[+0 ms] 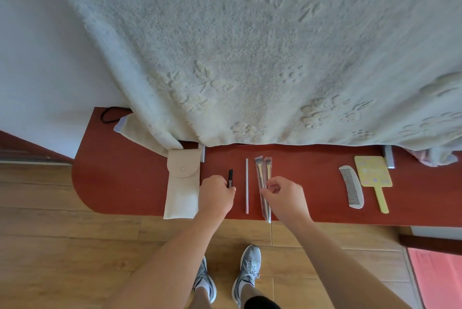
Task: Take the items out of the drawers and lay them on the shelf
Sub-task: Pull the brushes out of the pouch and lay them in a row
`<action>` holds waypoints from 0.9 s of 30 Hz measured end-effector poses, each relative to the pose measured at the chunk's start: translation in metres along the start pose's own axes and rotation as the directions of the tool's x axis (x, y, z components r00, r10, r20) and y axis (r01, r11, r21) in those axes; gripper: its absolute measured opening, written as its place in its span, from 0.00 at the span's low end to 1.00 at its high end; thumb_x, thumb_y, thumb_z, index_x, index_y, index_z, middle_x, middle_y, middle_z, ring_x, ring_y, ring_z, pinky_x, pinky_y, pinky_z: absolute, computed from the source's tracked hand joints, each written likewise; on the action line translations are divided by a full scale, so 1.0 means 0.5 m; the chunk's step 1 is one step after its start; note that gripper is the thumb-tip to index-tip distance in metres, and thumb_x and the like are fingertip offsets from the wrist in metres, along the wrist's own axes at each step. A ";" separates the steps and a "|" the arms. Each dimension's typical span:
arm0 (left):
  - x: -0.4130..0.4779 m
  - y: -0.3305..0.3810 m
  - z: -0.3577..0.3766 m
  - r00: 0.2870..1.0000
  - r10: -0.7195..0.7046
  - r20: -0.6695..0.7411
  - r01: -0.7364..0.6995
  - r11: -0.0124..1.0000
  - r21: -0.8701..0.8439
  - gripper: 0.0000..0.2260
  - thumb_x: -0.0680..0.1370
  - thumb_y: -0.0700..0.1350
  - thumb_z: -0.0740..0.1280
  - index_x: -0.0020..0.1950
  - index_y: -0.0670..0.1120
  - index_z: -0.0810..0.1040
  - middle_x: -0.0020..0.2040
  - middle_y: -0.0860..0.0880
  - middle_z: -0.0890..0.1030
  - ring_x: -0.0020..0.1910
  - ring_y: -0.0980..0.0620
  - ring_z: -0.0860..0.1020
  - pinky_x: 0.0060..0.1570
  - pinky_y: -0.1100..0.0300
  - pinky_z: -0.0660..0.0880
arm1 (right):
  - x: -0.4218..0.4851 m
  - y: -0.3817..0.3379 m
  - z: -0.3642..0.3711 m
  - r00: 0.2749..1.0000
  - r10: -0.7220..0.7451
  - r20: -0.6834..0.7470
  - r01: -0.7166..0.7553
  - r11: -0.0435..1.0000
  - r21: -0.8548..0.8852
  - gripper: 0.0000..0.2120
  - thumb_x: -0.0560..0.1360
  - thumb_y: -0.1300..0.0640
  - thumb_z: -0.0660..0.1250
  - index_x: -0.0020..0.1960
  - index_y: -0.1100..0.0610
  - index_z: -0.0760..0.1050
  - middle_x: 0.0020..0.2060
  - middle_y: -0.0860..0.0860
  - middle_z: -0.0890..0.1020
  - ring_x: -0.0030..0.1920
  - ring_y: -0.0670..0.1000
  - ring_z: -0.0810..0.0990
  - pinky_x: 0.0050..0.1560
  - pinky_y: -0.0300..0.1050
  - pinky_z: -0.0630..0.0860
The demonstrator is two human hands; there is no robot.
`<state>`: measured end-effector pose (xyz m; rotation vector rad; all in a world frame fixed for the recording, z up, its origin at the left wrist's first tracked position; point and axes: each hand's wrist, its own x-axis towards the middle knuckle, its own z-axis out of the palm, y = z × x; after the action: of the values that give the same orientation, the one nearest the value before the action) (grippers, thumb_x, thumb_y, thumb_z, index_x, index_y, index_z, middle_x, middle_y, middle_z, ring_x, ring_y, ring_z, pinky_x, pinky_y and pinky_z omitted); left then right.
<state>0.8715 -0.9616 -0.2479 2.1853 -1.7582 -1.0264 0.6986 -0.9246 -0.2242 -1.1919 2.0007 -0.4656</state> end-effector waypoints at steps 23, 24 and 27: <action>0.005 0.113 0.049 0.998 0.052 0.047 -0.061 0.972 0.225 0.03 0.77 0.40 0.67 0.49 0.45 0.79 0.41 0.50 0.81 0.40 0.51 0.81 0.41 0.59 0.81 | 0.032 0.034 -0.095 0.998 0.005 -0.070 0.001 0.996 0.090 0.07 0.74 0.53 0.72 0.52 0.51 0.80 0.39 0.42 0.81 0.41 0.41 0.79 0.36 0.29 0.72; 0.007 0.114 0.052 0.998 0.047 0.049 -0.057 0.972 0.229 0.03 0.77 0.39 0.67 0.49 0.46 0.79 0.42 0.50 0.81 0.40 0.51 0.81 0.41 0.59 0.81 | 0.033 0.039 -0.098 0.997 0.011 -0.073 -0.004 0.995 0.095 0.07 0.73 0.53 0.72 0.51 0.51 0.81 0.38 0.42 0.81 0.40 0.41 0.79 0.37 0.29 0.72; 0.010 0.118 0.054 0.998 0.033 0.047 -0.043 0.971 0.234 0.03 0.77 0.38 0.67 0.48 0.46 0.78 0.42 0.50 0.81 0.40 0.51 0.81 0.40 0.60 0.81 | 0.035 0.049 -0.104 0.997 0.017 -0.073 -0.010 0.995 0.104 0.08 0.73 0.54 0.73 0.52 0.52 0.81 0.39 0.42 0.81 0.40 0.41 0.79 0.37 0.29 0.72</action>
<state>0.8087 -0.9759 -0.2399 2.2677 -2.0260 -0.9040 0.6397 -0.9308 -0.2131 -1.1114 2.0205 -0.6070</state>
